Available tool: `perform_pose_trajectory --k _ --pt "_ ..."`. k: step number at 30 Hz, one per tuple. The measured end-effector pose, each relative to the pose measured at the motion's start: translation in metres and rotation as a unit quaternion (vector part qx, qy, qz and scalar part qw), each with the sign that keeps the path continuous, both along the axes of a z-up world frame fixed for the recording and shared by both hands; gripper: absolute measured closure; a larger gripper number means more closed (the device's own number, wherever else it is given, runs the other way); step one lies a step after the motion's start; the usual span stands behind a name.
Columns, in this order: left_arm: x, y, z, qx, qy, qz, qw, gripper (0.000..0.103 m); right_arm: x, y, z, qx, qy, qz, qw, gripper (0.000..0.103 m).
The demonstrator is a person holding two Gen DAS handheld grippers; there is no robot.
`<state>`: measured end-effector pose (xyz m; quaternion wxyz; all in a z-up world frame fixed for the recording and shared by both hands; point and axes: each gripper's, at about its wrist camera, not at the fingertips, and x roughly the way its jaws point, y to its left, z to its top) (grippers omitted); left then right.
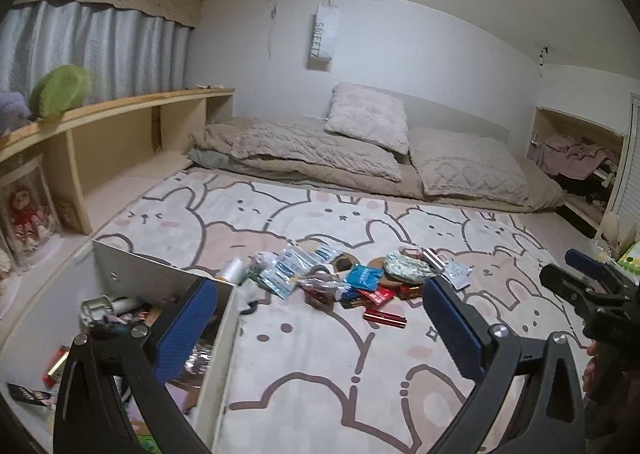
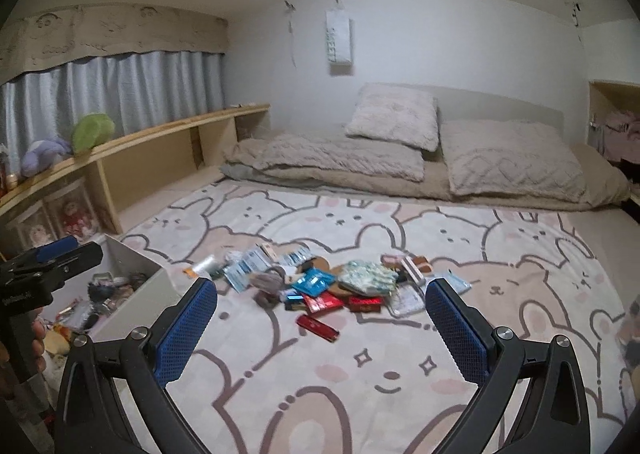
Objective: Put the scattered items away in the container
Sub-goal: 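Move both tools over the scattered pile on the sheet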
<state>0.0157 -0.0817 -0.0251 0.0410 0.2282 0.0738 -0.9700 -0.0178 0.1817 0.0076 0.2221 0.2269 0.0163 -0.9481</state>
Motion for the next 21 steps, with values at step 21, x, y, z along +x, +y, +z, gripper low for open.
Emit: perform_pose_trajectory --k 21 --pt "-0.086 0.055 -0.1 -0.005 -0.088 -0.06 0.9943 0.0 -0.06 0.033 -0.097 0.017 -0.108 -0.042 0.993 0.0"
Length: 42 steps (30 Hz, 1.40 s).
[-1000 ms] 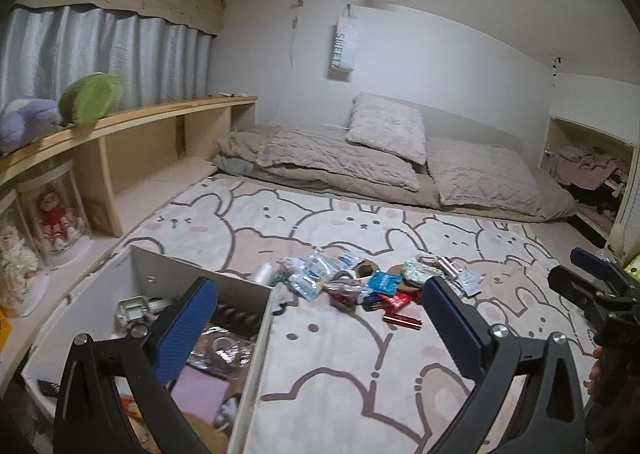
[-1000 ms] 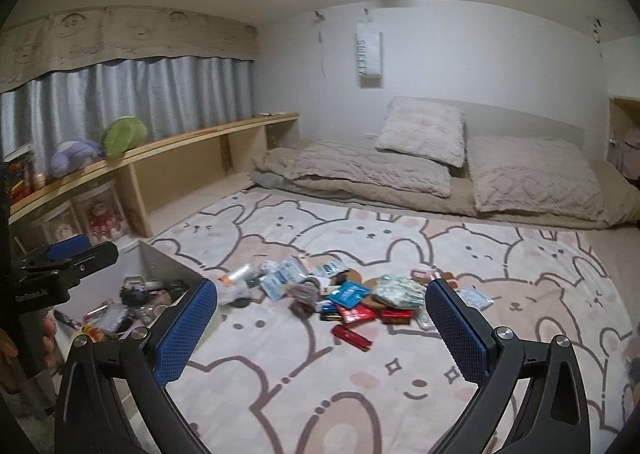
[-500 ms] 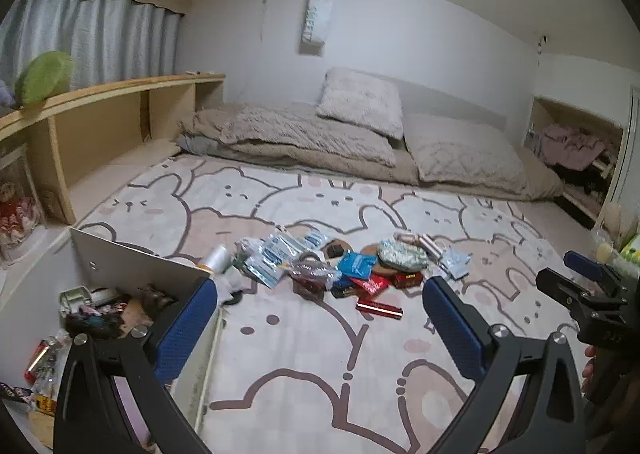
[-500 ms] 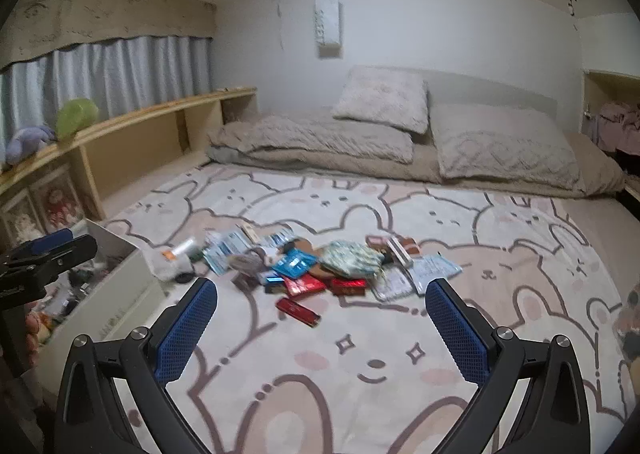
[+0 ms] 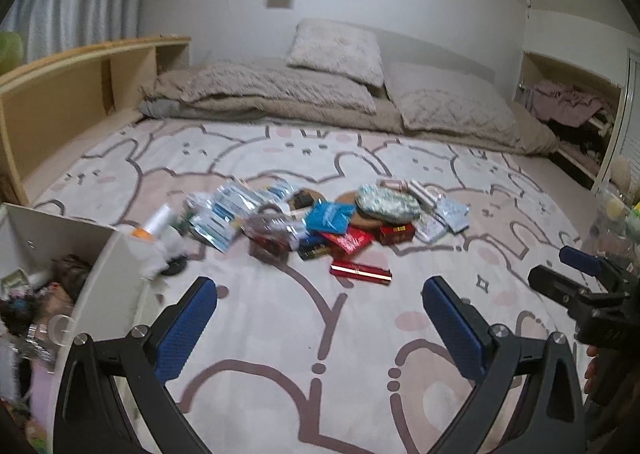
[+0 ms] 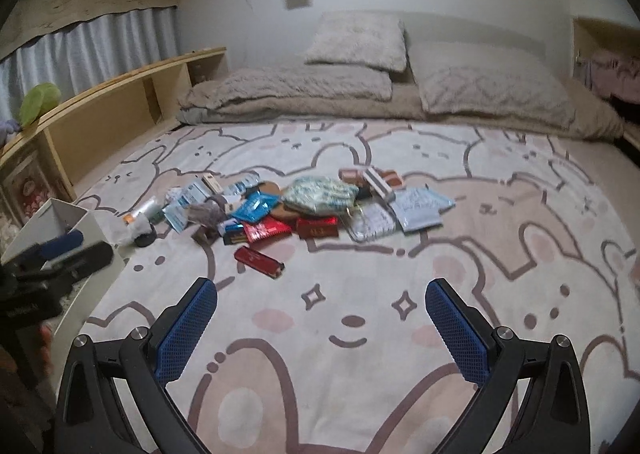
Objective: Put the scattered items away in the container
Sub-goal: 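Move both tools over the scattered pile on the sheet, then grasp the red lighter with the left tool while the right grasps the clear case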
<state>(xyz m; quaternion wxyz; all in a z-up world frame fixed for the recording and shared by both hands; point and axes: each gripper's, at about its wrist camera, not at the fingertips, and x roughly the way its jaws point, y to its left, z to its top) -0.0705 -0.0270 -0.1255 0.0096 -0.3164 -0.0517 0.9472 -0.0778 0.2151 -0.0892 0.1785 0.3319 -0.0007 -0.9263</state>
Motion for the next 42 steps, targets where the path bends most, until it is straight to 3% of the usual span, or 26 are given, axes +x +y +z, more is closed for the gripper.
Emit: perform_pose_trajectory --k 19,32,42 --pt "-0.062 0.036 -0.07 0.007 -0.073 -0.028 0.9969 0.0 -0.065 0.016 -0.072 0.07 -0.062 -0.043 0.995 0.0" --pt "-0.1 0.054 -0.104 0.009 -0.117 -0.037 0.9923 0.0 -0.104 -0.001 -0.116 0.088 -0.123 -0.02 0.988 0.0" --pt "-0.131 0.053 -0.116 0.006 -0.139 -0.03 0.9898 0.0 -0.125 -0.003 -0.124 0.081 -0.126 0.002 0.989 0.0"
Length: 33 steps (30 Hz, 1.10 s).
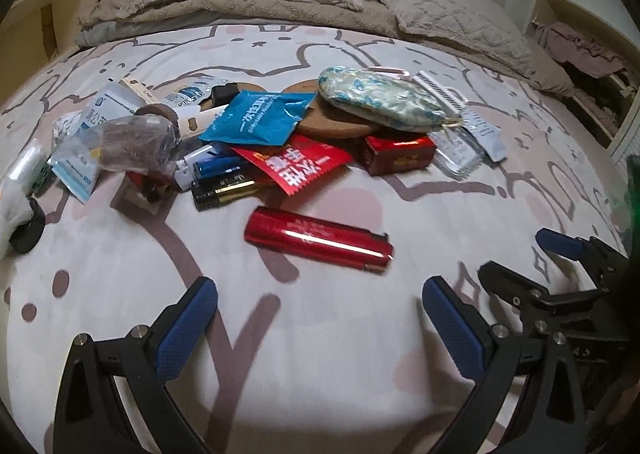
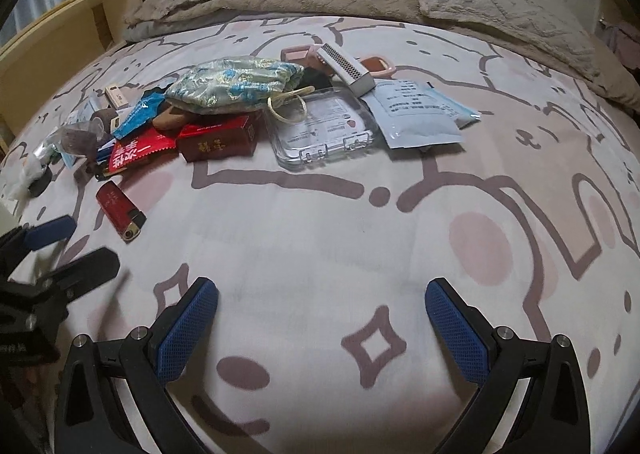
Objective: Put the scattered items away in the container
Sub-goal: 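Grasp the red lighter with the left tool while the right grasps the clear case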
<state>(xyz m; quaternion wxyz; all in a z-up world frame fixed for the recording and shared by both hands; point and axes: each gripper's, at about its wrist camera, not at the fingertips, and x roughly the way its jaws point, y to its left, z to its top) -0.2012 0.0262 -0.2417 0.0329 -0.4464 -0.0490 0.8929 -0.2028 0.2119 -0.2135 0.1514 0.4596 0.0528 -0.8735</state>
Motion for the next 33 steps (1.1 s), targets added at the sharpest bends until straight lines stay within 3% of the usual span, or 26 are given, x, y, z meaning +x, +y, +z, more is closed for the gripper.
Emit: perform_pose_trajectory --k 4,10,25,33 --pt "-0.01 -0.003 -0.002 -0.005 -0.004 0.005 1.0 0.0 -0.008 0.003 -0.003 -0.017 -0.009 0.0 1.0 0.0" --pt "-0.019 0.005 -0.007 -0.047 -0.009 -0.013 0.9988 0.0 -0.019 0.001 -0.006 -0.016 -0.008 0.007 1.0 0.0" --pt "-0.018 0.0 -0.014 -0.031 -0.003 -0.017 0.9994 0.0 -0.071 0.015 -0.005 -0.12 -0.019 0.054 0.991 0.0" --pt "-0.019 0.002 -0.015 -0.037 -0.001 -0.016 0.9992 0.0 -0.086 0.006 -0.002 -0.105 -0.014 0.078 0.991 0.0"
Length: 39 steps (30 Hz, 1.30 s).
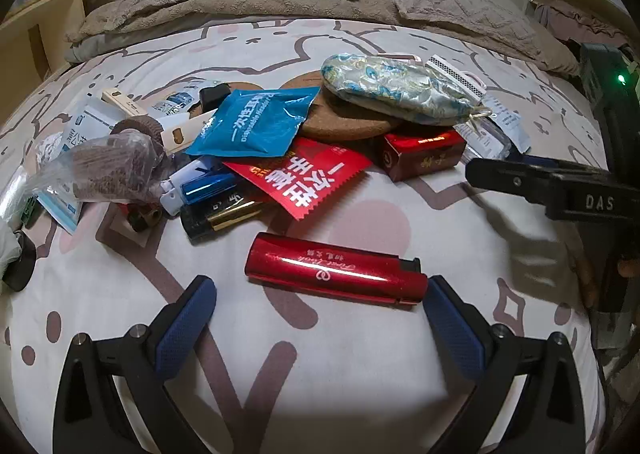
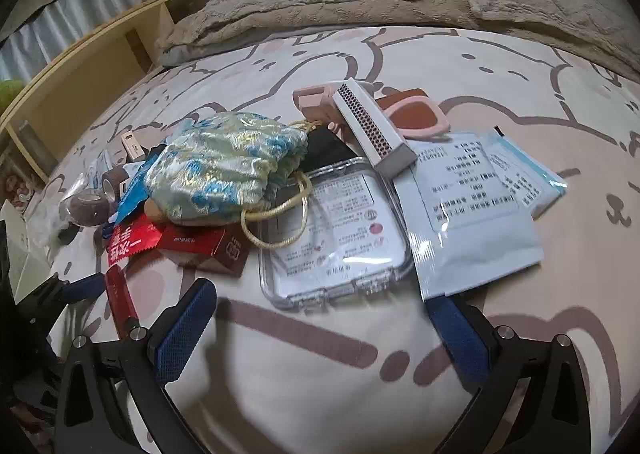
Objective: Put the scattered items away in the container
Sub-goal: 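Grasp the red lighter with the left tool while the right grasps the clear case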
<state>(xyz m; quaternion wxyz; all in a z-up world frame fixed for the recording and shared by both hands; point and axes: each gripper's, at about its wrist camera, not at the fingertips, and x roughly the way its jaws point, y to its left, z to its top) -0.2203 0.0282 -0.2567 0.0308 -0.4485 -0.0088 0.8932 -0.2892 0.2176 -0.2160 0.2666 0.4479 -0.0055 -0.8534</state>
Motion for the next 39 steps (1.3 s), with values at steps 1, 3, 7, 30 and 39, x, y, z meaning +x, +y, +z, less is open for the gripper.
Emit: perform_pose_trajectory --k 1,3,7,30,39 --pt "0.0 0.0 0.0 0.001 0.001 0.0 1.0 0.0 0.0 -0.001 0.0 -0.001 0.0 -0.001 1.0 0.0" --pt "-0.001 0.0 -0.001 0.002 0.001 0.001 1.0 0.0 -0.005 -0.002 0.002 0.0 0.003 -0.003 1.0 0.0" --pt "-0.003 0.0 -0.001 0.004 -0.001 0.001 1.0 0.0 -0.007 -0.012 0.002 0.034 0.014 -0.003 0.999 0.0" --pt "0.001 0.002 0.005 0.003 0.031 -0.02 0.9993 0.02 0.0 -0.036 0.004 0.145 0.055 -0.001 0.988 0.0" --pt "0.0 0.003 0.004 0.006 0.03 -0.02 0.9993 0.02 0.005 -0.035 0.009 0.142 0.08 0.009 0.987 0.027"
